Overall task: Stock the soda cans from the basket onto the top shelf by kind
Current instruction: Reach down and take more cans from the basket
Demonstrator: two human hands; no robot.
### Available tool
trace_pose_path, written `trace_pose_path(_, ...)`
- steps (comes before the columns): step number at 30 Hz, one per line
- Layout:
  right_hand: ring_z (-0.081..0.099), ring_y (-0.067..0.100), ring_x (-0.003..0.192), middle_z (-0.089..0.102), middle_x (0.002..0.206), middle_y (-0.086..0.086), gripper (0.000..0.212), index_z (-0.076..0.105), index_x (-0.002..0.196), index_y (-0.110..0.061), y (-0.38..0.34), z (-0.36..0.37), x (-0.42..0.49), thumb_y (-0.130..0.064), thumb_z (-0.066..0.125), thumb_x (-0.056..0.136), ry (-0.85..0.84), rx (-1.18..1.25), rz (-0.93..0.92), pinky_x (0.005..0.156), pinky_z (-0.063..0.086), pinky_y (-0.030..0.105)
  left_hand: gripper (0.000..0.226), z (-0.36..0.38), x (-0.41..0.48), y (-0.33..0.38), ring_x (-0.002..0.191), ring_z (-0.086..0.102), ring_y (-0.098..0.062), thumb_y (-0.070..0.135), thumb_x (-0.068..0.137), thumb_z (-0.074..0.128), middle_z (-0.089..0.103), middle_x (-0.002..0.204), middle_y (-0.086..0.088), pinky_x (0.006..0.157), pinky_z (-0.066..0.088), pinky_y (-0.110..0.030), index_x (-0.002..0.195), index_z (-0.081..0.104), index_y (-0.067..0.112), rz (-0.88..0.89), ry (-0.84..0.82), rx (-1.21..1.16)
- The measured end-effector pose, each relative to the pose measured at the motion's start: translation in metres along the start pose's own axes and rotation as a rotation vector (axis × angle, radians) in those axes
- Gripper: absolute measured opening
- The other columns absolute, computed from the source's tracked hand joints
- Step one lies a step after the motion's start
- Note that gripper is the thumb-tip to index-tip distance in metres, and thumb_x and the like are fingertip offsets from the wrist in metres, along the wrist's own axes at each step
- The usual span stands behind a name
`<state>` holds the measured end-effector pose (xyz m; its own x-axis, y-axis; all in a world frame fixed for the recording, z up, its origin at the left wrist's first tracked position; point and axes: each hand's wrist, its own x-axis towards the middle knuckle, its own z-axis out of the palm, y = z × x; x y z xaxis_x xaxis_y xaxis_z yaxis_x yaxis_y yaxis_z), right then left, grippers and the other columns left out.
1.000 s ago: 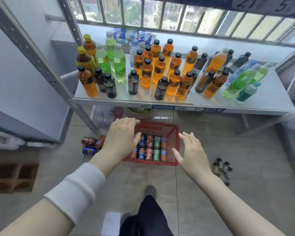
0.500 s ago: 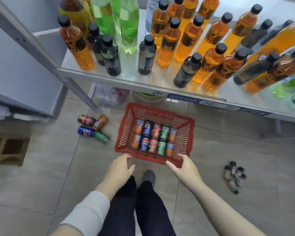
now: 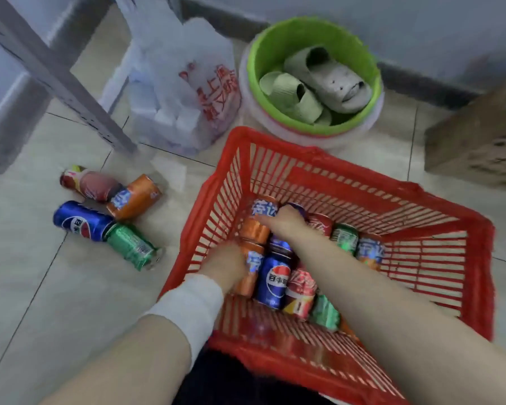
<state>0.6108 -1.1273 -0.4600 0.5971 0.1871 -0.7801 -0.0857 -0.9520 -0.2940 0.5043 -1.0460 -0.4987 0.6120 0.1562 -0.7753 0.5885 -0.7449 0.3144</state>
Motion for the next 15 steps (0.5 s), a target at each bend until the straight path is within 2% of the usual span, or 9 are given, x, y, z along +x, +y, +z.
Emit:
trace_pose_path(2, 0.052, 0.032, 0.115, 0.057, 0.123, 0.02, 0.043, 0.061, 0.098, -0.001, -0.003, 0.019, 0.038, -0.041, 0.048, 0.093, 0.054, -0.08, -0.03, 0.089, 0.04, 0.034, 0.047, 0.016, 0.032, -0.009, 0.111, 0.058, -0.029, 0.035, 0.083, 0.061, 0.06, 0.122, -0.016, 0.088, 0.045, -0.031, 0.12, 0.055, 0.007, -0.019, -0.045, 0.007)
trace_pose_path(5, 0.047, 0.034, 0.12, 0.051, 0.129, 0.023, 0.063, 0.05, 0.123, 0.007, 0.001, 0.041, 0.081, -0.047, 0.045, 0.092, 0.142, -0.175, -0.032, 0.095, 0.039, 0.034, 0.06, 0.028, 0.057, -0.011, 0.115, 0.053, -0.029, 0.04, 0.082, 0.064, 0.054, 0.127, -0.017, 0.089, 0.042, -0.029, 0.125, 0.049, 0.001, -0.036, -0.082, -0.014)
trace_pose_path(9, 0.045, 0.034, 0.123, 0.046, 0.134, 0.022, 0.079, 0.038, 0.133, 0.009, -0.002, 0.056, 0.106, -0.051, 0.055, 0.085, 0.196, -0.13, -0.032, 0.097, 0.04, 0.035, 0.084, 0.04, 0.069, -0.012, 0.119, 0.051, -0.028, 0.049, 0.076, 0.067, 0.051, 0.132, -0.017, 0.093, 0.041, -0.03, 0.133, 0.036, -0.004, -0.095, -0.093, -0.063)
trace_pose_path(12, 0.043, 0.032, 0.127, 0.042, 0.139, 0.02, 0.093, 0.022, 0.139, 0.01, -0.007, 0.061, 0.116, -0.047, 0.064, 0.08, 0.15, -0.032, -0.032, 0.098, 0.041, 0.034, 0.088, 0.045, 0.075, -0.013, 0.123, 0.048, -0.026, 0.048, 0.073, 0.07, 0.047, 0.136, -0.014, 0.099, 0.04, -0.03, 0.137, 0.032, 0.001, -0.095, -0.088, -0.125)
trace_pose_path(15, 0.043, 0.029, 0.127, 0.041, 0.14, 0.017, 0.091, 0.026, 0.139, 0.007, -0.008, 0.058, 0.119, -0.046, 0.068, 0.077, 0.127, 0.014, -0.033, 0.097, 0.041, 0.031, 0.088, 0.047, 0.076, -0.015, 0.122, 0.049, -0.026, 0.045, 0.069, 0.074, 0.048, 0.136, -0.011, 0.101, 0.041, -0.032, 0.136, 0.034, 0.005, -0.111, -0.06, -0.18)
